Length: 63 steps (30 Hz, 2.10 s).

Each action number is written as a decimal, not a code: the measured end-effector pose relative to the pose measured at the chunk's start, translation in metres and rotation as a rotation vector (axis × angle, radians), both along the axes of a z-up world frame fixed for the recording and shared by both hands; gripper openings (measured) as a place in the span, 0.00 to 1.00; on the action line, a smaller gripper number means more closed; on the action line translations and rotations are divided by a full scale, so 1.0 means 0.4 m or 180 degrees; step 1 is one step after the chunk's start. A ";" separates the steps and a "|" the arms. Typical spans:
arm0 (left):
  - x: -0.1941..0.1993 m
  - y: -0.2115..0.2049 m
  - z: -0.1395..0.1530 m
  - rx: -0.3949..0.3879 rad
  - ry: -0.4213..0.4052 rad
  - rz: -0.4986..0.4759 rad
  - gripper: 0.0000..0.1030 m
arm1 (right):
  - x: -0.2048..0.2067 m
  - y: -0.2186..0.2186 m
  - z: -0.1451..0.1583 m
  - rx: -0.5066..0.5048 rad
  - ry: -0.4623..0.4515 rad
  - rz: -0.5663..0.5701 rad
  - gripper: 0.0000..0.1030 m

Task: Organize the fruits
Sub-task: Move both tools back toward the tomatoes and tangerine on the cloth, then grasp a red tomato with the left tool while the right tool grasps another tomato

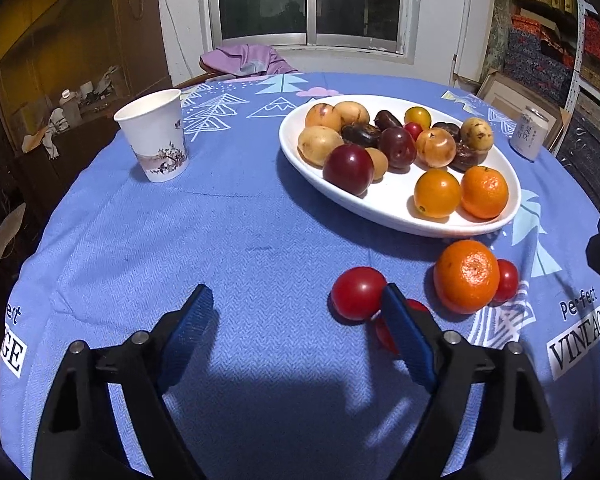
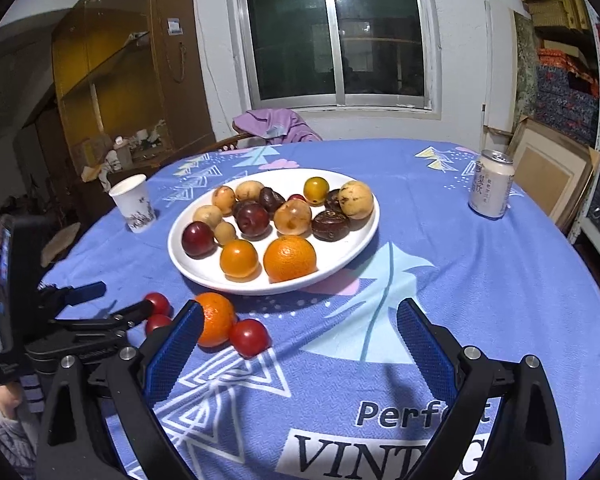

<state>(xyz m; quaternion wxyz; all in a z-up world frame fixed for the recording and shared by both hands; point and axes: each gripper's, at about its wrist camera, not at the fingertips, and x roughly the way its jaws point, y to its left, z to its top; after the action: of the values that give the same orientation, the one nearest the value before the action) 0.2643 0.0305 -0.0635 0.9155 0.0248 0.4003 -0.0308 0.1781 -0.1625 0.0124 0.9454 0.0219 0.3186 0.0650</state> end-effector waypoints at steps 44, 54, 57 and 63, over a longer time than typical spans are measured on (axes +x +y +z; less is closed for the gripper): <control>0.049 0.020 -0.029 -0.0232 0.0191 -0.0379 0.32 | 0.017 -0.016 -0.013 0.0328 0.0187 0.0127 0.95; 0.040 0.045 -0.012 -0.0242 0.0127 -0.0182 0.29 | 0.027 0.059 -0.059 -0.0177 0.0300 0.0348 0.85; 0.041 0.048 -0.012 -0.0246 0.0153 -0.0170 0.29 | 0.031 0.092 -0.075 -0.0396 0.0309 0.0455 0.75; 0.037 0.040 -0.013 -0.0228 0.0170 -0.0209 0.29 | 0.068 0.112 -0.100 -0.0460 0.0461 0.0583 0.48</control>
<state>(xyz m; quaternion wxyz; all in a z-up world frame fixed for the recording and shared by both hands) 0.2791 0.0464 -0.0689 0.9033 0.0043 0.4223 -0.0758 0.2054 -0.1176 -0.0277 0.9092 -0.0707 0.3905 0.1262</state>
